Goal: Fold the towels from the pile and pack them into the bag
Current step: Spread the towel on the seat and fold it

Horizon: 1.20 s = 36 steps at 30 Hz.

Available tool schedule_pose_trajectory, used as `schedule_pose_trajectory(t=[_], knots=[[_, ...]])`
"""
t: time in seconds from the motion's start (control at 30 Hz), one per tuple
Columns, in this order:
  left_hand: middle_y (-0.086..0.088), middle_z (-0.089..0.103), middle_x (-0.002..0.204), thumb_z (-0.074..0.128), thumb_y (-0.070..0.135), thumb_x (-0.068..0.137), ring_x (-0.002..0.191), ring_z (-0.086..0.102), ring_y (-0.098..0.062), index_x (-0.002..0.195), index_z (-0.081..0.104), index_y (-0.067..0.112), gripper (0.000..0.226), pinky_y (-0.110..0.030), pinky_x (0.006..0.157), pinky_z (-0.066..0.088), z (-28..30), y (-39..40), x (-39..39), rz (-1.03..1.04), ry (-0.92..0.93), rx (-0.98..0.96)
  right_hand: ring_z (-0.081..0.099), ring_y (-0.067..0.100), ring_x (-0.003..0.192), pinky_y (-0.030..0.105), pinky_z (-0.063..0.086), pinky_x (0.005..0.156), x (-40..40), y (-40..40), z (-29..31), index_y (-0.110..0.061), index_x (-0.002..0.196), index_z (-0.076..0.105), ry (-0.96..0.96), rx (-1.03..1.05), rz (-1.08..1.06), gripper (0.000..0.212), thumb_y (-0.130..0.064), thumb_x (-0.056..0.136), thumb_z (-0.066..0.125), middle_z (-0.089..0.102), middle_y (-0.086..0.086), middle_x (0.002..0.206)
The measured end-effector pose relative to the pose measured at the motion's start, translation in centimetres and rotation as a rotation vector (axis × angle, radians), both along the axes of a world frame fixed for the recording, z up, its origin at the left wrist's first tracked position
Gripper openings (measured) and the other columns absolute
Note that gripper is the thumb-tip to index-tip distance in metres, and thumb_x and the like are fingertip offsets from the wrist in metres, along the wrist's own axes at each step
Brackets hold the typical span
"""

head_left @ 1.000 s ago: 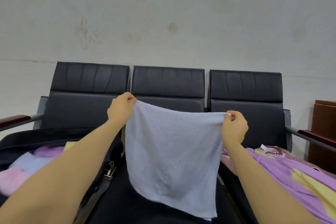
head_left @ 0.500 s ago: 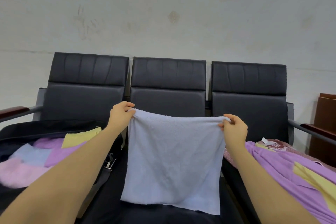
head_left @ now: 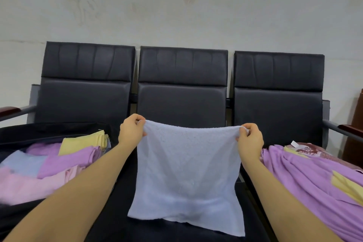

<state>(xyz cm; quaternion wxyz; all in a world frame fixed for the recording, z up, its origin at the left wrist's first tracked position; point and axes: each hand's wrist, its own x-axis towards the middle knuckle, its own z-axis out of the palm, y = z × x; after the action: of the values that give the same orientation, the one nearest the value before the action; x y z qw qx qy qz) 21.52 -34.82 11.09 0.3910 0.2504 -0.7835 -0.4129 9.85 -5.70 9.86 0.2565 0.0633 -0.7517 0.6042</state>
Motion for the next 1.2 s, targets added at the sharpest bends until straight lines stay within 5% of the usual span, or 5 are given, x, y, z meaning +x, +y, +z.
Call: schedule_pose_trajectory(t=[0.33, 0.5, 0.67, 0.9, 1.2], knots=[[0.0, 0.06, 0.096, 0.048, 0.015, 0.097, 0.094, 0.059, -0.02, 0.094, 0.058, 0.018, 0.011, -0.033, 0.081, 0.05, 3.2, -2.0, -8.8, -0.037, 0.265, 0.22, 0.05, 0.03, 0.105, 0.048, 0.044, 0.094, -7.2, -5.0, 3.8, -0.032, 0.095, 0.047, -0.036, -0.142, 0.115, 0.012, -0.024, 0.1, 0.04, 0.053, 0.001, 0.109], [0.002, 0.057, 0.095, 0.043, 0.016, 0.099, 0.087, 0.054, -0.012, 0.1, 0.051, 0.016, 0.008, -0.024, 0.077, 0.046, 5.8, -1.4, -8.2, -0.033, 0.471, 0.13, 0.051, 0.013, 0.094, 0.025, 0.042, 0.075, -7.6, -4.9, 6.0, -0.028, 0.105, 0.046, 0.114, -0.257, 0.188, 0.009, -0.023, 0.102, 0.04, 0.051, -0.015, 0.093], [0.001, 0.051, 0.09, 0.033, 0.018, 0.103, 0.077, 0.048, -0.008, 0.101, 0.042, 0.019, 0.009, -0.023, 0.065, 0.039, 2.1, 1.2, -5.1, 0.019, 0.388, 0.083, 0.05, 0.011, 0.09, 0.032, 0.04, 0.084, -5.0, -4.4, 2.7, -0.025, 0.106, 0.043, 0.089, -0.236, 0.188, 0.01, -0.018, 0.102, 0.037, 0.052, -0.018, 0.09], [0.009, 0.041, 0.081, 0.039, 0.018, 0.1, 0.094, 0.043, -0.024, 0.095, 0.045, 0.024, 0.01, -0.049, 0.095, 0.038, -4.7, 3.5, -0.6, 0.218, 0.128, 0.059, 0.053, 0.02, 0.091, 0.034, 0.043, 0.077, -0.8, -2.1, -3.5, -0.02, 0.1, 0.044, -0.002, -0.071, 0.099, 0.006, -0.016, 0.102, 0.039, 0.05, -0.006, 0.087], [-0.002, 0.047, 0.089, 0.048, 0.02, 0.097, 0.106, 0.039, -0.03, 0.099, 0.06, 0.017, 0.013, -0.044, 0.101, 0.024, -10.5, 2.5, 1.6, 0.149, -0.065, 0.045, 0.052, 0.025, 0.095, 0.044, 0.031, 0.103, -0.5, -1.0, -10.6, -0.019, 0.096, 0.053, -0.226, 0.036, 0.017, 0.009, -0.021, 0.097, 0.044, 0.058, 0.003, 0.09]])
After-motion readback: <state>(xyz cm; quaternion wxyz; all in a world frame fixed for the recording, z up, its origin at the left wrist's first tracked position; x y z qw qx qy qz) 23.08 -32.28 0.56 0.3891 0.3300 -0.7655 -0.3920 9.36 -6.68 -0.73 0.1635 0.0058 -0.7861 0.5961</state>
